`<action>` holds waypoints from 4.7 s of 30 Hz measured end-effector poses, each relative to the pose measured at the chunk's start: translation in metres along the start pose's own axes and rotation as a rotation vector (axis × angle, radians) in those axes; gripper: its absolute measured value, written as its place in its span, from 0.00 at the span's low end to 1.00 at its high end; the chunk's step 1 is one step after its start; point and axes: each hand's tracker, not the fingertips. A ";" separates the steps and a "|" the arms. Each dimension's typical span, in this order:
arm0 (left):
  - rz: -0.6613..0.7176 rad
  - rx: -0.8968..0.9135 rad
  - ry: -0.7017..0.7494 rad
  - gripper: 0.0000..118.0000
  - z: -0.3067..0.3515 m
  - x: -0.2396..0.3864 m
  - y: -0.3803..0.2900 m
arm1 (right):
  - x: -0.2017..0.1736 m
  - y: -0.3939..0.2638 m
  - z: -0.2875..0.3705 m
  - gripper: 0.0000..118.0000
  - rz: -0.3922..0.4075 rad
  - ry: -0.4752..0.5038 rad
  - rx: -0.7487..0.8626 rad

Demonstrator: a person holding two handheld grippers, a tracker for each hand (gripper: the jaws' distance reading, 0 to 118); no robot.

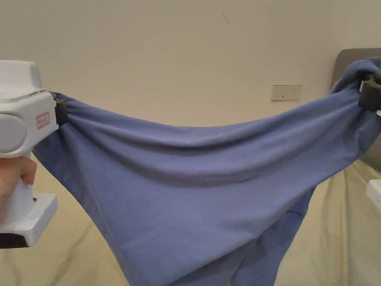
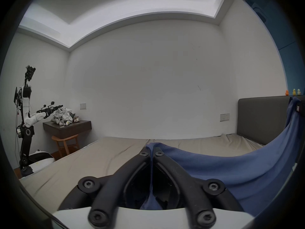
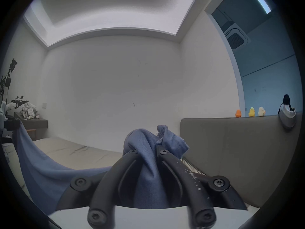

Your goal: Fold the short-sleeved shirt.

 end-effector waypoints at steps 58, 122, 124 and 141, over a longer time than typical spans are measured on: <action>-0.061 0.019 0.020 0.00 0.430 -0.022 -0.143 | 0.014 -0.122 0.423 0.02 -0.040 0.051 0.012; -0.080 -0.644 -0.007 0.00 0.267 -0.035 -0.267 | -0.094 -0.256 -0.005 0.04 0.190 0.418 -0.997; -0.092 -0.610 0.006 0.00 0.270 -0.033 -0.262 | -0.092 -0.240 0.008 0.04 0.204 0.433 -0.971; -0.003 -0.177 -0.021 0.00 0.259 -0.045 -0.092 | -0.004 -0.033 0.150 0.04 -0.014 0.299 -0.387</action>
